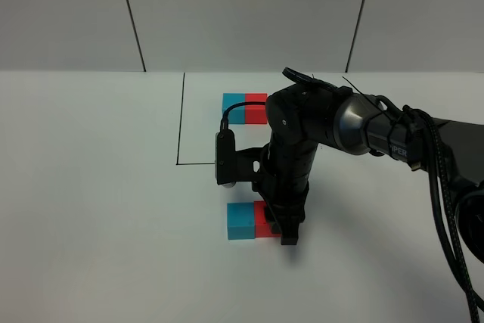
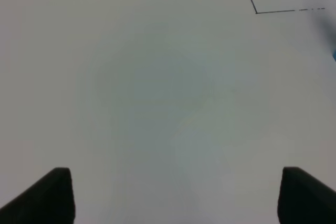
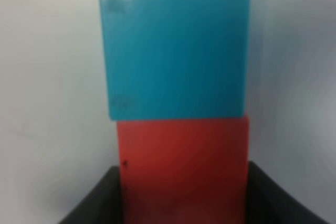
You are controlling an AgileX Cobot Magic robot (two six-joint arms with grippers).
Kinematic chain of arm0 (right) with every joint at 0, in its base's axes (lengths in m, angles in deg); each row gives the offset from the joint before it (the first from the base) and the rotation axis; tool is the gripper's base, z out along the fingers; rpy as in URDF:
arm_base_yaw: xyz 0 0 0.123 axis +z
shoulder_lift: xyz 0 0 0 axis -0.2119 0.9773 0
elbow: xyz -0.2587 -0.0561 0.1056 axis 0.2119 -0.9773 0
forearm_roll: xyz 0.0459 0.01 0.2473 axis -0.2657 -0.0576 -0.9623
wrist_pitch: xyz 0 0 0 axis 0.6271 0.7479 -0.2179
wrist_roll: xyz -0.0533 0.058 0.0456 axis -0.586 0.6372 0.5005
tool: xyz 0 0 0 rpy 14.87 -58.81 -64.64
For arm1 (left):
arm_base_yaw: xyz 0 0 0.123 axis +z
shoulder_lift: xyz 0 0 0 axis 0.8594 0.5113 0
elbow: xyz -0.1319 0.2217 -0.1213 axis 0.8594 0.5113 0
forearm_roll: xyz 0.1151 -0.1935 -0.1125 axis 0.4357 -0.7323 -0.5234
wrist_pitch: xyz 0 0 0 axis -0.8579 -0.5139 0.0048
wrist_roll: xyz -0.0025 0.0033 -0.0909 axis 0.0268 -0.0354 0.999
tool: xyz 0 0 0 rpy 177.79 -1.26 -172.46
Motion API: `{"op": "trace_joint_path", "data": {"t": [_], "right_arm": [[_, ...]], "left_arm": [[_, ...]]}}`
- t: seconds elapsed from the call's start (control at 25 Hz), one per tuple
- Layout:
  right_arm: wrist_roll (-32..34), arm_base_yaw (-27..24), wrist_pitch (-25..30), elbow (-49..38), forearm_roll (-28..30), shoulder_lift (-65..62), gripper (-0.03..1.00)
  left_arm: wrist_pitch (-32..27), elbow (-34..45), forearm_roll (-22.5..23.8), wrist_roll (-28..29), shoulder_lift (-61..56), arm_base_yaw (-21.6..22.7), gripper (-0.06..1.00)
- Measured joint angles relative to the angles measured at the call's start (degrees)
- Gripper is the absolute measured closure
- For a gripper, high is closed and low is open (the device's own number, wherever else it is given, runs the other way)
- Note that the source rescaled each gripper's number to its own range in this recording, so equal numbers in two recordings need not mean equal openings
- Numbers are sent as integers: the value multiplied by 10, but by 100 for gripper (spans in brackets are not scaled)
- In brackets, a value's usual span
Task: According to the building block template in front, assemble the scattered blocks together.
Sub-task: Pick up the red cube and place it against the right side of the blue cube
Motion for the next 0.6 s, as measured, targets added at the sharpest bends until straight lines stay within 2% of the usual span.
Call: {"op": "trace_joint_path", "data": {"t": [0.6], "right_arm": [[37, 0, -5, 0, -8, 0, 97]], "left_arm": [[0, 0, 0, 0, 0, 0, 30]]}}
